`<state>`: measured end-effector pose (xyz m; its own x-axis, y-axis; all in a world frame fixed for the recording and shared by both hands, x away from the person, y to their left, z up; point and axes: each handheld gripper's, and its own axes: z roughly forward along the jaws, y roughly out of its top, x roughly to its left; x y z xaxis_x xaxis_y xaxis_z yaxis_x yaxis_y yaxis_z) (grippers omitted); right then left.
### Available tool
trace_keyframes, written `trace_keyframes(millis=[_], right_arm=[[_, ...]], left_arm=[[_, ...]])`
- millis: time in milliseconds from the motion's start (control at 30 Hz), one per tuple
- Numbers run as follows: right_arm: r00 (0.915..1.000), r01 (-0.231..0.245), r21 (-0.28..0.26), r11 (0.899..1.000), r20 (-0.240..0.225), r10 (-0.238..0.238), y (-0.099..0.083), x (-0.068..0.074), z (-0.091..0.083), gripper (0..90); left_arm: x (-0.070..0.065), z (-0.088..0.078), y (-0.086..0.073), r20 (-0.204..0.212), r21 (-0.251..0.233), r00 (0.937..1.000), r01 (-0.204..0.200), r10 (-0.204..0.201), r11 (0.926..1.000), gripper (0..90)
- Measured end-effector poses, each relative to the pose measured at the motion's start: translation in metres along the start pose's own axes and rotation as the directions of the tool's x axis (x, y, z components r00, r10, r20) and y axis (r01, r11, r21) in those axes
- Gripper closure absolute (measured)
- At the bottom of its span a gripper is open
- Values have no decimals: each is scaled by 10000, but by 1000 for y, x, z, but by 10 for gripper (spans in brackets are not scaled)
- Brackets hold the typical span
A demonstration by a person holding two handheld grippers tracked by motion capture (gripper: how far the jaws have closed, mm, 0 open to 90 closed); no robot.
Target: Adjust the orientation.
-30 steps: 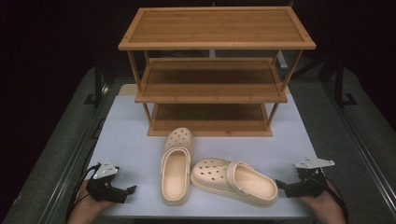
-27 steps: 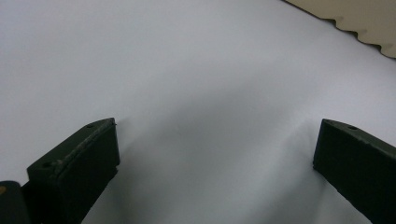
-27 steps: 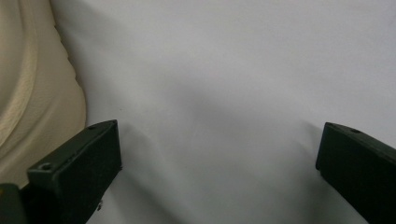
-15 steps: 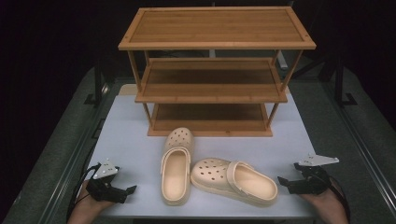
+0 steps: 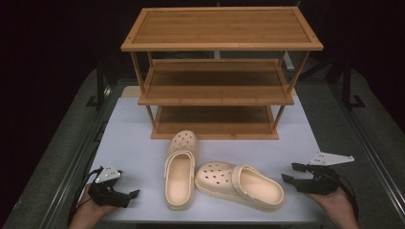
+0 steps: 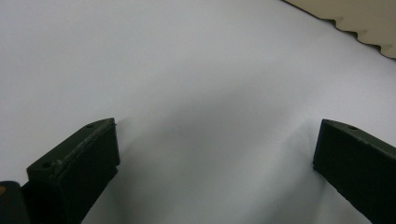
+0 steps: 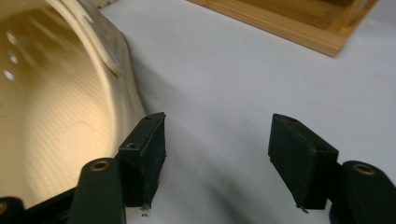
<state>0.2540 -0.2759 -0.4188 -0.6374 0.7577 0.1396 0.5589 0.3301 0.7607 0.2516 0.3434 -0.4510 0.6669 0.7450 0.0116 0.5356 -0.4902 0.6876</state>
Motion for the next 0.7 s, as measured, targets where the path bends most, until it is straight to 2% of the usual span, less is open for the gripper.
trace_keyframes(millis=[233,467,700], right_arm=[[9967,205,-260,9994,-785,-225,14,7,-1,413],[9874,775,-289,9966,-1361,-807,28,20,6,462],[9762,989,-389,9943,-1900,-1046,38,29,14,479]], left_arm=[[0,0,0,17,-3,10000,-4,4,10000,0],[0,0,0,25,2,10000,-3,3,10000,0],[1,0,0,32,1,10000,-2,2,10000,0]])
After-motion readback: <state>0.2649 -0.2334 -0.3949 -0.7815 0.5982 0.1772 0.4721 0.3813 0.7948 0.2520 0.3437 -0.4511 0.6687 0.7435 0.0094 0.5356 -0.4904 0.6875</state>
